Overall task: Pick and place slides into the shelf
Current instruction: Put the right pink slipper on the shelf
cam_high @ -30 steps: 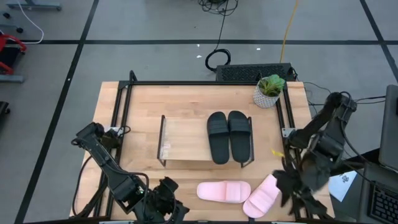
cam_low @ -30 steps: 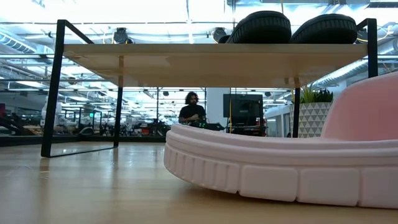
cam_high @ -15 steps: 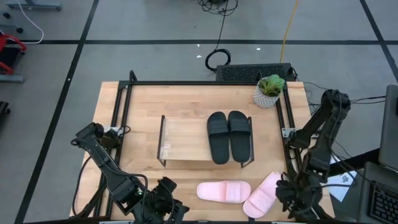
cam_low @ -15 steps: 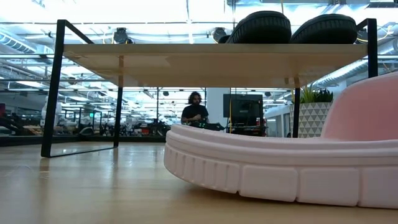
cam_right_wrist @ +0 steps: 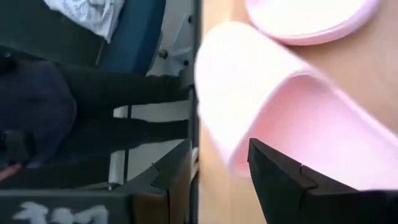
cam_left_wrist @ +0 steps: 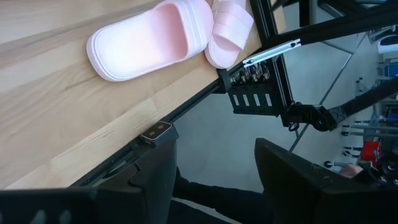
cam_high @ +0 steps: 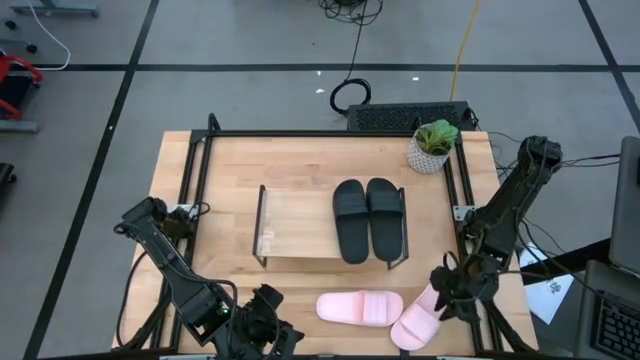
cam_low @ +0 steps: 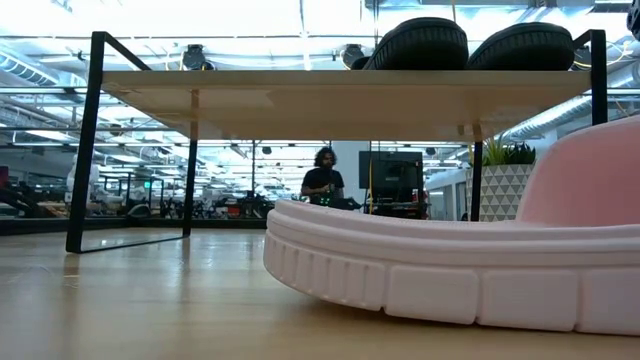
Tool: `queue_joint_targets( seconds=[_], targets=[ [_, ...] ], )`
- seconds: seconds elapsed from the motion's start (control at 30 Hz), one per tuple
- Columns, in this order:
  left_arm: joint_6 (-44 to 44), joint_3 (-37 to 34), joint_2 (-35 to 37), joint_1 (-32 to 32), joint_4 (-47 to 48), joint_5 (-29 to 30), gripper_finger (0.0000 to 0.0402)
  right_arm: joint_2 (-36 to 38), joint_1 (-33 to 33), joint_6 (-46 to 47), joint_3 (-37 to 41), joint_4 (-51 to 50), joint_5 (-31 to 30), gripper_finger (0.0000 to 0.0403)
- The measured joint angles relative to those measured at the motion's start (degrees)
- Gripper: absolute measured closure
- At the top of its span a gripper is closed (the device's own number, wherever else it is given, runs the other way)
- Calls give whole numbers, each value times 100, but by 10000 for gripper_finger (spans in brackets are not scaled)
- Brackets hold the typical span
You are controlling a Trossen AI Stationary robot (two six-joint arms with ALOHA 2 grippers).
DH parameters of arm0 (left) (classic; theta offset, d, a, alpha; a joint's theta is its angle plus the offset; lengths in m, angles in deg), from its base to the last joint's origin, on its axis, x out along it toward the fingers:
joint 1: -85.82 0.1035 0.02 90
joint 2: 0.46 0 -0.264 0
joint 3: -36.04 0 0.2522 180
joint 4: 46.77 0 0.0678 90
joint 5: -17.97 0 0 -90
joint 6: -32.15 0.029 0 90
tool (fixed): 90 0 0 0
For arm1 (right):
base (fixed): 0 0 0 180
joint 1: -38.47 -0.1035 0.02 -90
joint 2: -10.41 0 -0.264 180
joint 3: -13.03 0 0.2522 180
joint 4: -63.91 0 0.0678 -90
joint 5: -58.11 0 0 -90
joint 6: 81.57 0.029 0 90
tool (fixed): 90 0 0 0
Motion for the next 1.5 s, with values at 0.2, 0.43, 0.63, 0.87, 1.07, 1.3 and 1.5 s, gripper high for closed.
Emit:
queue_joint_targets(
  seconds=[0.2, 0.43, 0.63, 0.87, 1.07, 1.3, 1.5],
  targets=[
    [-15, -2, 0, 0, 140, 0, 188, 40, 224, 232, 207, 2, 35, 255],
    [-14, -2, -2, 4, 234, 0, 188, -114, 228, 249, 226, 111, 46, 255],
    [-52, -2, -2, 4, 327, -2, 188, -355, 228, 251, 226, 357, 31, 255],
    [-55, -2, -2, 4, 339, -68, 188, -671, 226, 291, 226, 363, 33, 255],
    [-53, -2, -2, 4, 337, -68, 188, -906, 226, 266, 226, 918, 4, 255],
    [-52, -2, -2, 4, 337, -65, 188, -1340, 226, 288, 226, 1285, 26, 255],
    [-52, -2, -2, 4, 335, -63, 188, -1584, 226, 305, 226, 1630, 35, 271]
  ],
)
